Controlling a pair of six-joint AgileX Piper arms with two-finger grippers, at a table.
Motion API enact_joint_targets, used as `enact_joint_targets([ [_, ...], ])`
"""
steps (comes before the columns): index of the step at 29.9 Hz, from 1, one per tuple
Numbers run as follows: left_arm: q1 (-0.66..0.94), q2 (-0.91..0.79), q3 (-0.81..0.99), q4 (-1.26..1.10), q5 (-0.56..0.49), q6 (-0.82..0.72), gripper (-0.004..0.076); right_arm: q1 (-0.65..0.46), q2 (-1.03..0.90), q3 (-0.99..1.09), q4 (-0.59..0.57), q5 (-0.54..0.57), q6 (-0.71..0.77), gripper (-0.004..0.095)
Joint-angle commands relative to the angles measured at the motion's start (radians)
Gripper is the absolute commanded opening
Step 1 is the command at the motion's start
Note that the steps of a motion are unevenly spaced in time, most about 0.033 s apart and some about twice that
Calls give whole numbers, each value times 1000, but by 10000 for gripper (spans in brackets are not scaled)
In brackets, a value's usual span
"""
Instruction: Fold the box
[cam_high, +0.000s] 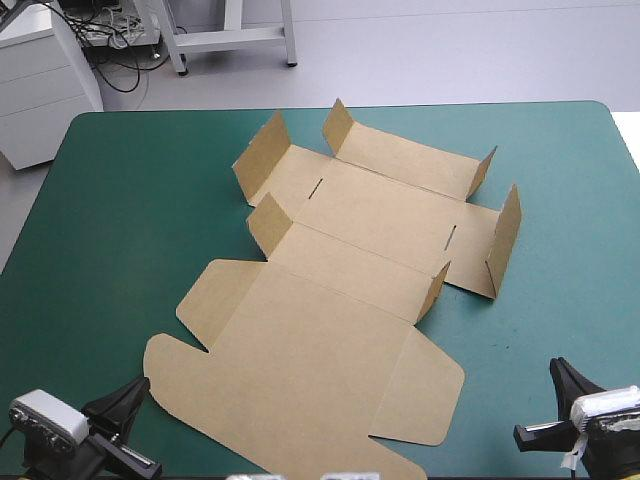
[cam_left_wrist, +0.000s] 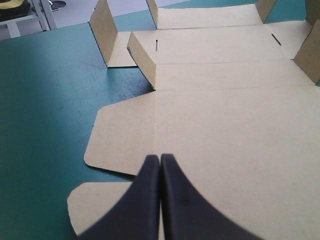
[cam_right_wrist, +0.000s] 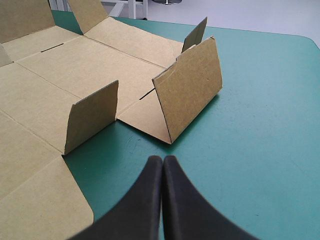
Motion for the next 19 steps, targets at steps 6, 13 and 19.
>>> enact_joint_targets([
  [6, -2, -16, -23, -25, -72, -7, -32, 5, -28, -27, 7, -73, -9, -23],
  [13, -2, -16, -23, -25, -72, -7, -32, 5, -28, -27, 7, -75, -9, -23],
  [19, -2, -16, -23, -25, -72, -7, -32, 5, -28, -27, 12, -75, -14, 34],
])
